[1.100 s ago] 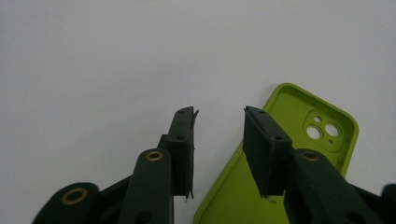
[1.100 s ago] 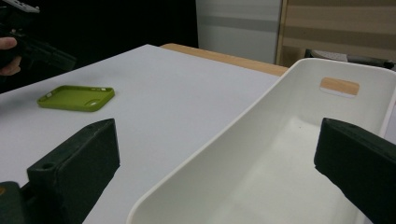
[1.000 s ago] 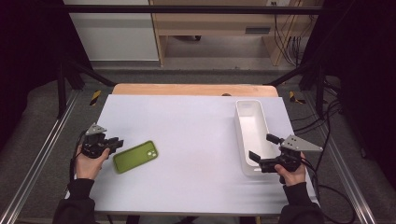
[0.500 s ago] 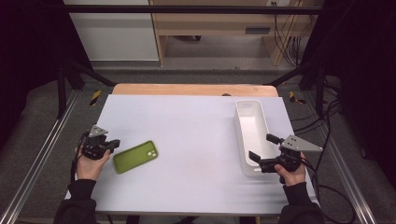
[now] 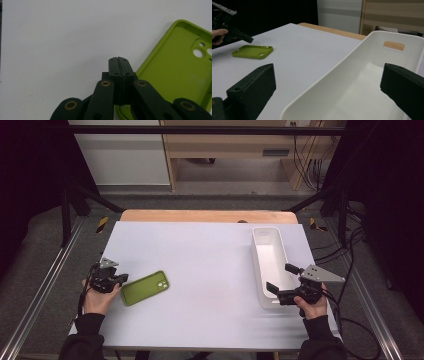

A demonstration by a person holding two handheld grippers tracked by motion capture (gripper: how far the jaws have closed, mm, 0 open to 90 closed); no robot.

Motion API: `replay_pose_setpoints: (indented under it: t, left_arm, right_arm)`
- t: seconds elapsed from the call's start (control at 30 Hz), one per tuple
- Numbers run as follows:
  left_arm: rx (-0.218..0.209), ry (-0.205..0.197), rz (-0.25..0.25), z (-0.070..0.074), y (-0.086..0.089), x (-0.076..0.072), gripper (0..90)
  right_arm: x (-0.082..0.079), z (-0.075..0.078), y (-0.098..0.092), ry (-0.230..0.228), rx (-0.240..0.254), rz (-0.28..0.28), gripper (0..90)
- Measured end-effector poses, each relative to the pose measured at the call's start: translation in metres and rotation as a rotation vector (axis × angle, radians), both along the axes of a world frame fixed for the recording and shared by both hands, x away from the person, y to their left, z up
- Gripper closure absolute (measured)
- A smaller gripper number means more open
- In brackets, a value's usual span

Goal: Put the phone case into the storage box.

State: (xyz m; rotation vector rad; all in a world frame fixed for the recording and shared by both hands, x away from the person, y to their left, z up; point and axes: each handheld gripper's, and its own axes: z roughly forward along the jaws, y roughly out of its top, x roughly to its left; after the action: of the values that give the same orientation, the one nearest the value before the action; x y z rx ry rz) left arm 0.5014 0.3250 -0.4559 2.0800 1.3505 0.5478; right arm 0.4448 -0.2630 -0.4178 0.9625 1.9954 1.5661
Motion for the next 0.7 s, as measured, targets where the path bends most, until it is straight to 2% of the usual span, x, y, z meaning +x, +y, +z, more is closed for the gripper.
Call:
replay_pose_setpoints:
  t: [0.47, 0.7]
  left_arm:
    - [0.014, 0.041, 0.005, -0.0042, -0.0019, 0.0023, 90.0]
    - [0.007, 0.051, 0.008, -0.0041, -0.0009, 0.0020, 90.0]
  right_arm:
    - [-0.0003, 0.0002, 0.0000, 0.002, 0.003, 0.000, 0.4]
    - [-0.0002, 0.0001, 0.0001, 0.002, 0.002, 0.001, 0.4]
